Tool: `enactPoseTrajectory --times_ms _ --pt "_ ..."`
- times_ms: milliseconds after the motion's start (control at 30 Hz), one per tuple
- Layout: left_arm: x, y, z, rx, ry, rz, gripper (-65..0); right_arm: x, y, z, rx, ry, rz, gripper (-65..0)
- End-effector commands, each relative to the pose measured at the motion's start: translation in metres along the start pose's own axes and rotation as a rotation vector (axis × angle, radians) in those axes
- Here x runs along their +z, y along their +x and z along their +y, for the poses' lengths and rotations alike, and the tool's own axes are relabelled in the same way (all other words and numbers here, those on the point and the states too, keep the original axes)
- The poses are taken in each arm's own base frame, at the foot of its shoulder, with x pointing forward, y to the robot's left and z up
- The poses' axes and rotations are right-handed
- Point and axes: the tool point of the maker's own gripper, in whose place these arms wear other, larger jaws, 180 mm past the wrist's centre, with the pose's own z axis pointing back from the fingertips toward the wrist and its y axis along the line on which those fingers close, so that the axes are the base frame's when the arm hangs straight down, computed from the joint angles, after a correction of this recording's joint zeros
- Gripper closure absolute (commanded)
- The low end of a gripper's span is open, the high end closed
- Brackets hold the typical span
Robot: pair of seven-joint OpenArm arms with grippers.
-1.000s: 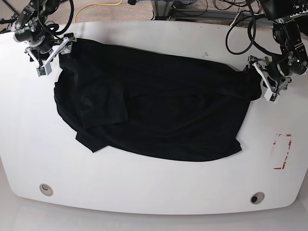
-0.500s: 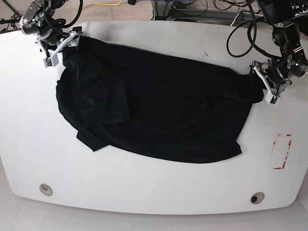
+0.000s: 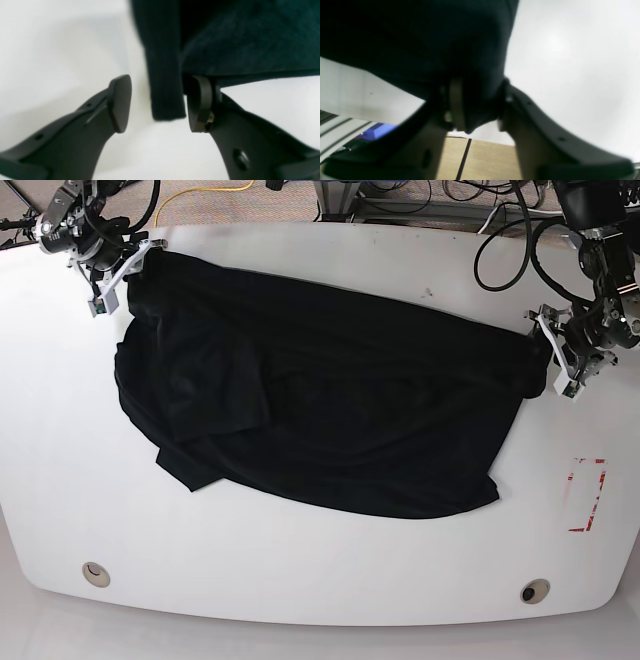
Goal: Fold the T-shirt properly
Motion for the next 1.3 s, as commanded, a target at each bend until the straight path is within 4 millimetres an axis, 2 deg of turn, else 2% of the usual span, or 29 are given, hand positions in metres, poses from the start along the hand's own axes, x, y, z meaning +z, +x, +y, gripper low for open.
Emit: enactPoseTrajectory --times_ms 0,67,400,567,733,867,933,1033,1133,1267 --pt "0.016 0.013 0.021 -0.039 0.053 -0.021 -33.5 0.008 0.009 -0.01 0.034 -0.027 -0.02 -9.4" --pt "0.019 0.013 0.027 -0.043 0.067 -0.013 -33.3 0.007 0.011 -0.008 0.047 -0.022 -0.019 -6.2" --pt "0.023 0.01 0.037 -0.054 0.089 0.001 -33.2 0.007 0.026 -0.01 0.167 -0.018 0.007 -7.5" --pt "0.024 0.003 0.056 -0.057 0.128 0.01 -33.6 0.008 0.029 -0.02 0.194 -0.062 0.027 -7.9" --pt "0.027 0.027 0.082 -0.027 0.161 -0.056 -33.7 0.009 0.032 -0.025 0.206 -0.092 0.033 -7.9" --pt "0.042 0.05 0.093 -0.013 0.187 -0.117 -33.7 0.009 0.033 -0.024 0.207 -0.093 0.03 -7.9" --pt "0.05 0.057 0.089 -0.014 0.179 -0.126 -33.7 0.009 0.034 -0.024 0.206 -0.092 0.029 -7.9" --pt "0.062 0.078 0.071 -0.047 0.14 -0.171 -33.7 0.009 0.034 -0.023 0.205 -0.091 0.028 -7.9" --pt "0.063 0.102 0.036 -0.07 0.062 -0.249 -33.7 0.009 0.034 -0.023 0.205 -0.091 0.028 -7.9" --pt "0.063 0.114 0.0 -0.103 0.013 -0.273 -33.7 0.008 0.034 -0.022 0.202 -0.088 0.026 -7.9"
